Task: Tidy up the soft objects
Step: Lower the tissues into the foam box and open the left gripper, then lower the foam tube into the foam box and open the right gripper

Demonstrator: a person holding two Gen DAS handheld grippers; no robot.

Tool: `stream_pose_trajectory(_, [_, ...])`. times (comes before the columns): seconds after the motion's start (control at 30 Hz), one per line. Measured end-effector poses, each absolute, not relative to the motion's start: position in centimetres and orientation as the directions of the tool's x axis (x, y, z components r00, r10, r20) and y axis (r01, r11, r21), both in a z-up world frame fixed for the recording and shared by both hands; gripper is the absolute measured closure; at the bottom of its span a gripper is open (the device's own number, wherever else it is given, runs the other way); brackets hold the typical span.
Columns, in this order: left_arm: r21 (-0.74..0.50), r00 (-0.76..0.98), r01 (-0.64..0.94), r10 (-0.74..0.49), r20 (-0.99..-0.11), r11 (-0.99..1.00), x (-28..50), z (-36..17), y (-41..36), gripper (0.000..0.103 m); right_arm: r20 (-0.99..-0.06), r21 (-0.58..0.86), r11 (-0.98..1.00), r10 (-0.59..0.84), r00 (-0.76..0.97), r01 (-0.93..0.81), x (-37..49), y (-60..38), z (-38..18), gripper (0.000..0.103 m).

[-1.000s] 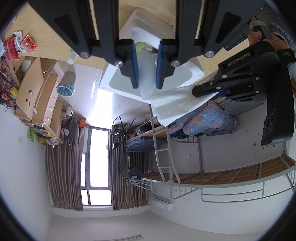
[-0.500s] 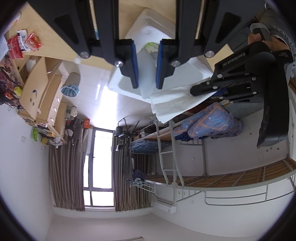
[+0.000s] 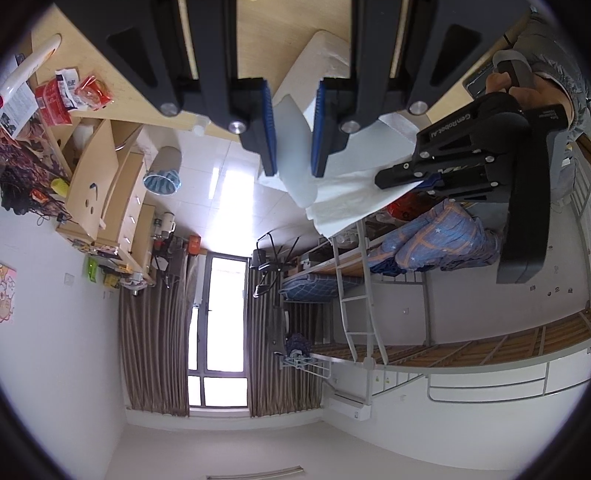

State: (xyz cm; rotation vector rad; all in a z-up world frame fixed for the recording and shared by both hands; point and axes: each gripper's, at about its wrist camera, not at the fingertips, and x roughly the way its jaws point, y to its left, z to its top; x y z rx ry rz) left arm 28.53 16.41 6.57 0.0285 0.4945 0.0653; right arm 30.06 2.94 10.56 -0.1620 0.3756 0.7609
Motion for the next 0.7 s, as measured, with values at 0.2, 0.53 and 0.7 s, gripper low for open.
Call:
stream_pose_trajectory(0.2, [0.041, 0.876, -0.066, 0.078, -0.477, 0.997, 28.7, 6.5, 16.8, 0.094, -0.39, -0.007, 0.718, 0.639, 0.663, -0.696, 29.9, 3.0, 10.3, 0.082])
stream_pose_trajectory(0.53, [0.065, 0.874, -0.128, 0.143, -0.465, 0.99, 29.0, 6.2, 16.5, 0.004, -0.391, 0.0, 0.723, 0.636, 0.665, -0.691, 30.5, 2.4, 10.2, 0.082])
stream_pose_trajectory(0.7, [0.074, 0.891, -0.147, 0.165, -0.423, 0.986, 28.5, 6.8, 16.7, 0.001, -0.389, 0.0, 0.724, 0.635, 0.667, -0.69, 30.5, 2.4, 10.2, 0.082])
